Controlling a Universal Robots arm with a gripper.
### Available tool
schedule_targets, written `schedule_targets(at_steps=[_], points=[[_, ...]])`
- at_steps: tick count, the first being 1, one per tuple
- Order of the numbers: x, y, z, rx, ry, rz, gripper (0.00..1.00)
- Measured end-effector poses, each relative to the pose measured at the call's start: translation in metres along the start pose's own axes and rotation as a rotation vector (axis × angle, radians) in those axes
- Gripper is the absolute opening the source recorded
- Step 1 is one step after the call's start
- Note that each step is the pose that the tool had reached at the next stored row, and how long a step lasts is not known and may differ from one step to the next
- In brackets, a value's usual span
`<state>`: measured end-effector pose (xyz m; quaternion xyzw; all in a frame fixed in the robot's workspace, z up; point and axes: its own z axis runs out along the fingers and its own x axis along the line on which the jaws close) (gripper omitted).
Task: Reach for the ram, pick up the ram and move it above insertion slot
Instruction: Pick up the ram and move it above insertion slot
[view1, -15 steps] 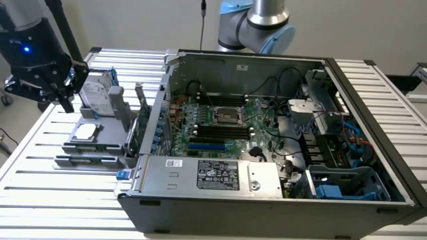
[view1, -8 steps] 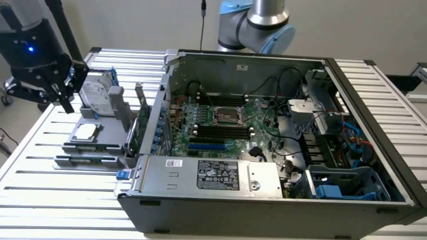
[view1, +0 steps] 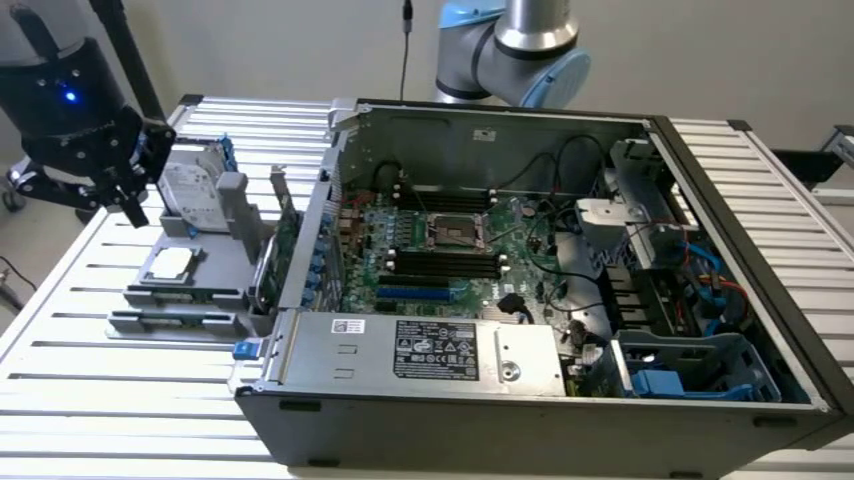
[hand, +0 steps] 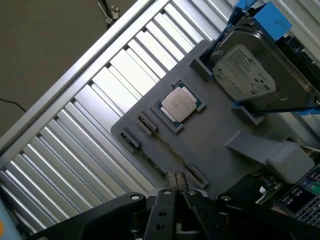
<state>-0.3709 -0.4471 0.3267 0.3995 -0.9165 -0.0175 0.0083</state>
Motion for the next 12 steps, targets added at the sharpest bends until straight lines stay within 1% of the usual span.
schedule_targets(at_steps=[12], points=[[0.0, 0.0001, 0.0, 0.0003, 0.0085, -0.218, 0.11]])
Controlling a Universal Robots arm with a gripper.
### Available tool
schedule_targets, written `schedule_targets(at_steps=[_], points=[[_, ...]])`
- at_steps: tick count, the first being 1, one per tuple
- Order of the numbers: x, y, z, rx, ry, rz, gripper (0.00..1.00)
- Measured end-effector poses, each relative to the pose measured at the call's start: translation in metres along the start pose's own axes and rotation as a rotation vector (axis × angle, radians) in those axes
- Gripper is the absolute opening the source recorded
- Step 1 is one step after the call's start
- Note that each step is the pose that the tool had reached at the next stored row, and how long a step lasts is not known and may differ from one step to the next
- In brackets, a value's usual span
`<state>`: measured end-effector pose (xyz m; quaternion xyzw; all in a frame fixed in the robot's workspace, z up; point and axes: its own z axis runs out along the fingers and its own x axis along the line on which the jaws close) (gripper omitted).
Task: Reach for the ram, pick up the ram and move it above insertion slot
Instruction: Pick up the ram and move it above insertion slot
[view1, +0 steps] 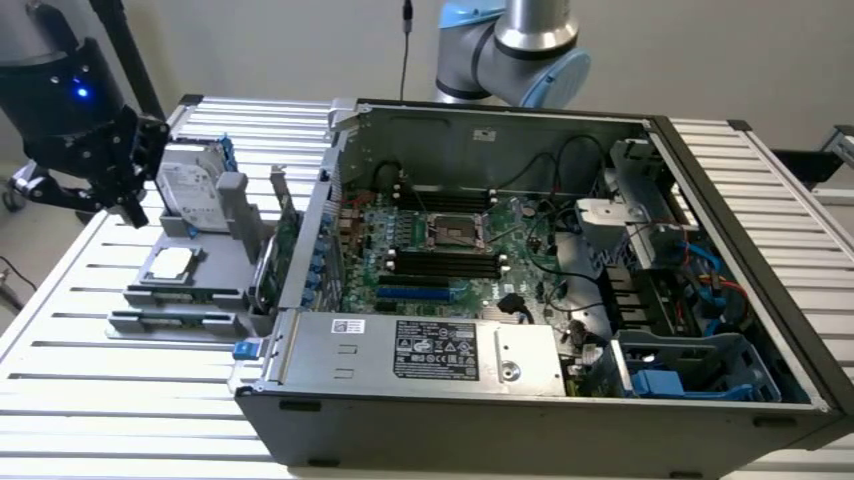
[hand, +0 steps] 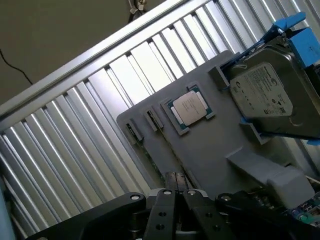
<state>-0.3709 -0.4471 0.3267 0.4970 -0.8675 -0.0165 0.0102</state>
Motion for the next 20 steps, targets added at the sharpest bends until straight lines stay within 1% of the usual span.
schedule_targets(at_steps=[20], points=[[0.0, 0.0, 0.0, 0.0004, 0.0138, -0.364, 0.11]])
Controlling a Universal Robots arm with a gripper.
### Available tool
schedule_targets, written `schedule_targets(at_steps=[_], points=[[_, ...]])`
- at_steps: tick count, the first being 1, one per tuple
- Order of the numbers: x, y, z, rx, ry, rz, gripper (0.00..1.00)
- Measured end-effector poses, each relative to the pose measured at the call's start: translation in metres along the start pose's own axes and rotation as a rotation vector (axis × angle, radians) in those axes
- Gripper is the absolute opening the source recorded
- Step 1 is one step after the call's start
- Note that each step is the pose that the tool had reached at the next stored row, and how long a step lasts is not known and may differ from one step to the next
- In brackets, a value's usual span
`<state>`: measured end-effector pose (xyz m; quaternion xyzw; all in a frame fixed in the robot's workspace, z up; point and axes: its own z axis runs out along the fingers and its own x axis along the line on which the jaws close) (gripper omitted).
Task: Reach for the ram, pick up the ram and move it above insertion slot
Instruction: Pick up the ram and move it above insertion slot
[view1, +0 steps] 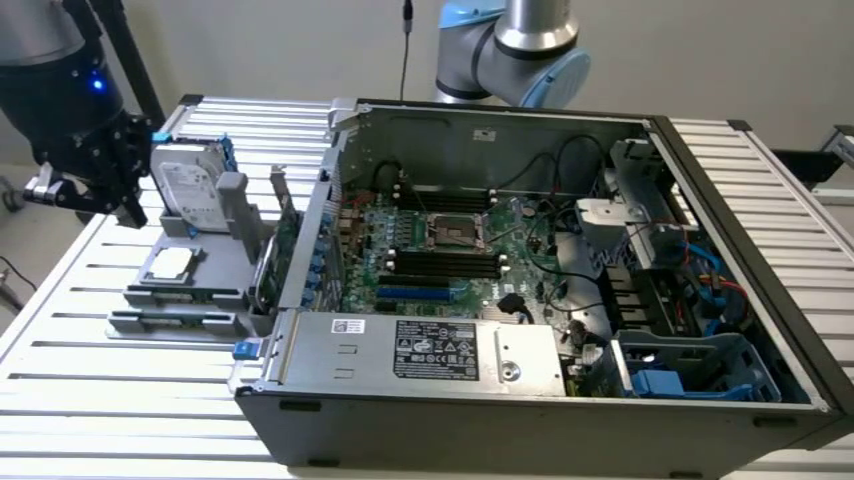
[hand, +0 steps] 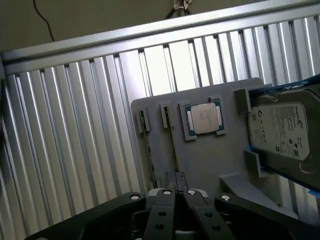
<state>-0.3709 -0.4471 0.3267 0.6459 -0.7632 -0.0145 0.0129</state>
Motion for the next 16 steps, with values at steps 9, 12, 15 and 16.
schedule_targets(at_steps=[9, 12, 15, 16], points=[[0.0, 0.0, 0.0, -0.0004, 0.0025, -0.161, 0.11], [-0.0001, 0.0001, -0.0004, -0.0009, -0.0037, -0.168, 0.11], [0.0, 0.0, -0.0004, -0.0009, -0.0038, -0.169, 0.11], [0.0, 0.0, -0.0003, -0.0009, -0.0038, -0.169, 0.12]])
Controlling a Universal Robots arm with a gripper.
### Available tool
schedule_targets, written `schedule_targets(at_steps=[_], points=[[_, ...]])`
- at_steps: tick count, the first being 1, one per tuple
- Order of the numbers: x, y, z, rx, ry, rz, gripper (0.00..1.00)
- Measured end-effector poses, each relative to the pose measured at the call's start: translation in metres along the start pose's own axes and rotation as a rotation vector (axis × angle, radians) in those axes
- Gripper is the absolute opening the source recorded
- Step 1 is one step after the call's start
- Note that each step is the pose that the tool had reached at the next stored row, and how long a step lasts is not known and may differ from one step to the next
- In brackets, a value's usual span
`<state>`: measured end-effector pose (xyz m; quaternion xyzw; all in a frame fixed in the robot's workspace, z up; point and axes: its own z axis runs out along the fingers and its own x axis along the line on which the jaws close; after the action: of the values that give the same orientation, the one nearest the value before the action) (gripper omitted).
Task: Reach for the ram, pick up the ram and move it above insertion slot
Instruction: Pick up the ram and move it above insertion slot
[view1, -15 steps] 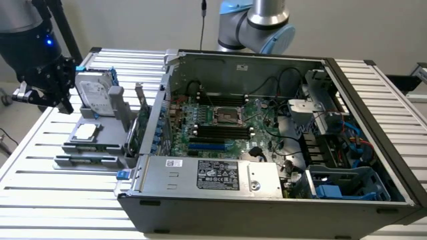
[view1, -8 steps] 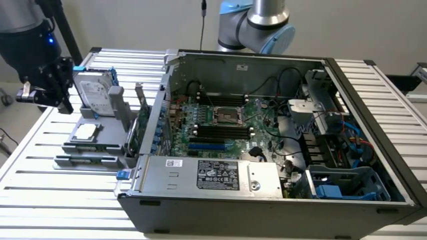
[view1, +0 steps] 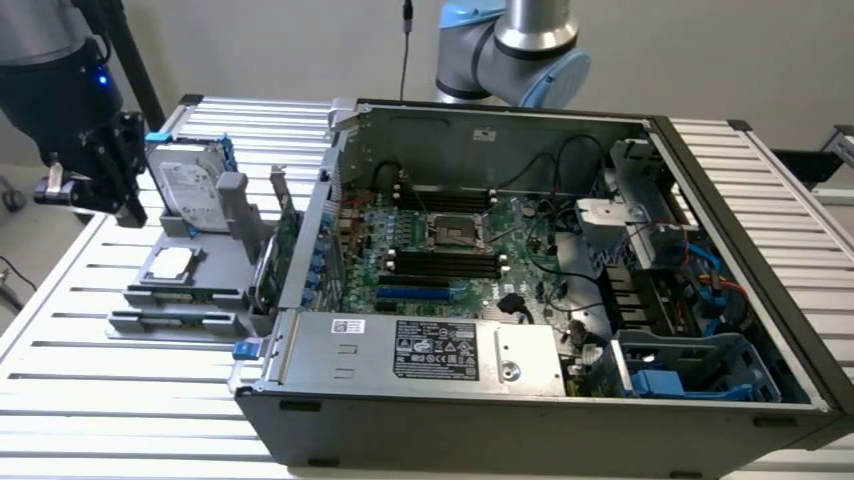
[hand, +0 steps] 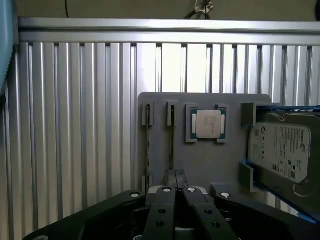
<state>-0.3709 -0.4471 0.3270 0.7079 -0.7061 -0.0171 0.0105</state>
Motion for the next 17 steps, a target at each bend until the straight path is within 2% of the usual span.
schedule_targets(at_steps=[2, 3, 4, 5, 7, 8, 9, 17], points=[[0.0, 0.0, 0.0, 0.0, 0.0, 0.0, 0.24], [0.0, 0.0, 0.0, 0.0, 0.0, 0.0, 0.24], [0.0, 0.0, -0.0001, -0.0001, 0.0001, 0.0, 0.3], [0.001, 0.0, 0.0, 0.0, 0.0, 0.0, 0.3], [0.003, 0.0, 0.0001, -0.0001, -0.0003, 0.0, 0.42], [0.005, 0.0, 0.0007, -0.0002, -0.0009, 0.0, 0.42], [0.007, -0.0001, 0.0025, -0.0001, -0.0018, 0.0, 0.48], [0.018, -0.0018, 0.0168, 0.0, -0.0024, 0.0, 0.48]])
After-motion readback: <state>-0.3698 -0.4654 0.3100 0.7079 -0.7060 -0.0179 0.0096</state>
